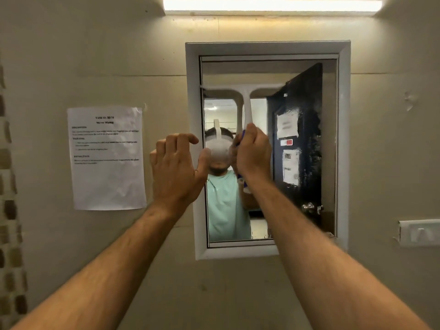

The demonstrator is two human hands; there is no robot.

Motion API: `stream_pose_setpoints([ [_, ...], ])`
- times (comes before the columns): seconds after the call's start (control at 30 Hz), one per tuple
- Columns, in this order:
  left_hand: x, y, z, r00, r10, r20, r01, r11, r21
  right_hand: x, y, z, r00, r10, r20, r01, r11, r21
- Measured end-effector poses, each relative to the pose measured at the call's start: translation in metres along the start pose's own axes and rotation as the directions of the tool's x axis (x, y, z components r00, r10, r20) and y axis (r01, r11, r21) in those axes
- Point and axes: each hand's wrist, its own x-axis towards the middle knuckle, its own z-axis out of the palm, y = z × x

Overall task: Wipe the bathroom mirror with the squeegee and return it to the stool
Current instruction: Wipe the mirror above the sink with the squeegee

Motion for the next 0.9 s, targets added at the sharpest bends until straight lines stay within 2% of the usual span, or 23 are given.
stream_pose_setpoints([
  [0.17, -0.005, -0.003, -0.001, 1.0, 0.019, 0.008, -0.019, 1.0, -0.006, -0.067, 0.062, -0.015, 0.998, 0.009, -0.066, -0.019, 0.988, -0.153],
  [0.33, 0.0, -0.004, -0.001, 1.0, -0.004, 0.006, 0.004, 1.0, -0.006, -0.107, 0.096, -0.024, 0.996, -0.072, -0.05, 0.063, 0.985, -0.158],
  [0.5, 0.001, -0.001, 0.004, 1.0, 0.01, 0.004, -0.01, 1.0, -0.009, -0.083, 0.062, -0.019, 0.998, 0.022, -0.065, -0.028, 0.995, -0.094],
  [0.6, 0.001, 0.0, 0.006, 1.0, -0.002, -0.004, 0.002, 1.0, -0.008, -0.043, 0.024, -0.007, 0.997, -0.003, -0.072, 0.002, 1.0, -0.002],
  [0.73, -0.003, 0.003, 0.01, 1.0, -0.009, 0.0, 0.009, 1.0, -0.023, -0.004, -0.002, 0.002, 0.999, 0.032, 0.0, -0.032, 0.995, 0.093],
  [0.9, -0.012, 0.003, 0.011, 1.0, -0.016, 0.005, 0.016, 0.999, -0.039, -0.03, 0.026, -0.004, 0.999, 0.002, -0.036, -0.003, 1.0, -0.02],
])
